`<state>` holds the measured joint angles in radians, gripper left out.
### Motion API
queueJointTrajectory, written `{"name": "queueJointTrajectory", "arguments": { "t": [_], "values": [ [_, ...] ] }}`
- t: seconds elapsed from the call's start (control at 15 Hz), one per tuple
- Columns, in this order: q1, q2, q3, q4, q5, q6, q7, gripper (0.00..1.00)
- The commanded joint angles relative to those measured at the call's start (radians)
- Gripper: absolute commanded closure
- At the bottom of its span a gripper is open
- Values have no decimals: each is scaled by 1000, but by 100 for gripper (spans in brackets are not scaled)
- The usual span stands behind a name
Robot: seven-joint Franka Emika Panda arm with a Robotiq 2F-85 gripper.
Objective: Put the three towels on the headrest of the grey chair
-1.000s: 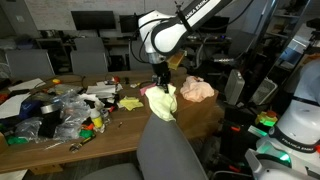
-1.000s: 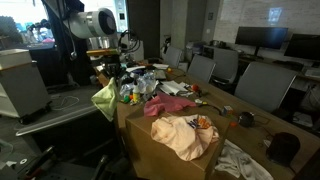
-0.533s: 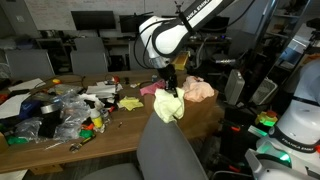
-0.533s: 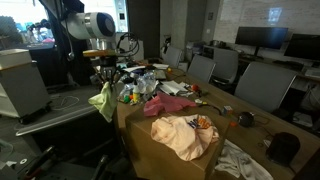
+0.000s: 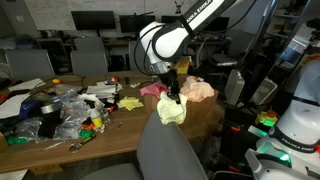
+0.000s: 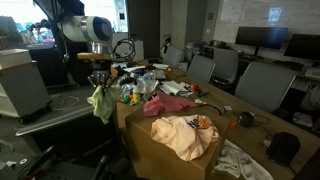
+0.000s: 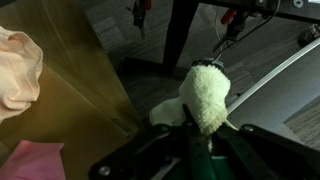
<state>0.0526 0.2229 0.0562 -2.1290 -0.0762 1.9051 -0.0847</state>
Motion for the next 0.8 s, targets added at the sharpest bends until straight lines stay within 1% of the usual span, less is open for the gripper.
{"name": "queueJointTrajectory", "arguments": {
  "t": [0.0, 0.13, 0.33, 0.73],
  "values": [
    [-15, -28, 26, 11, 109, -50, -132, 96],
    [-19, -27, 36, 21, 179, -87, -206, 96],
    [-17, -21, 37, 33, 240, -137, -262, 96],
    [-13, -15, 35, 37, 271, -176, -293, 96]
  ]
}}
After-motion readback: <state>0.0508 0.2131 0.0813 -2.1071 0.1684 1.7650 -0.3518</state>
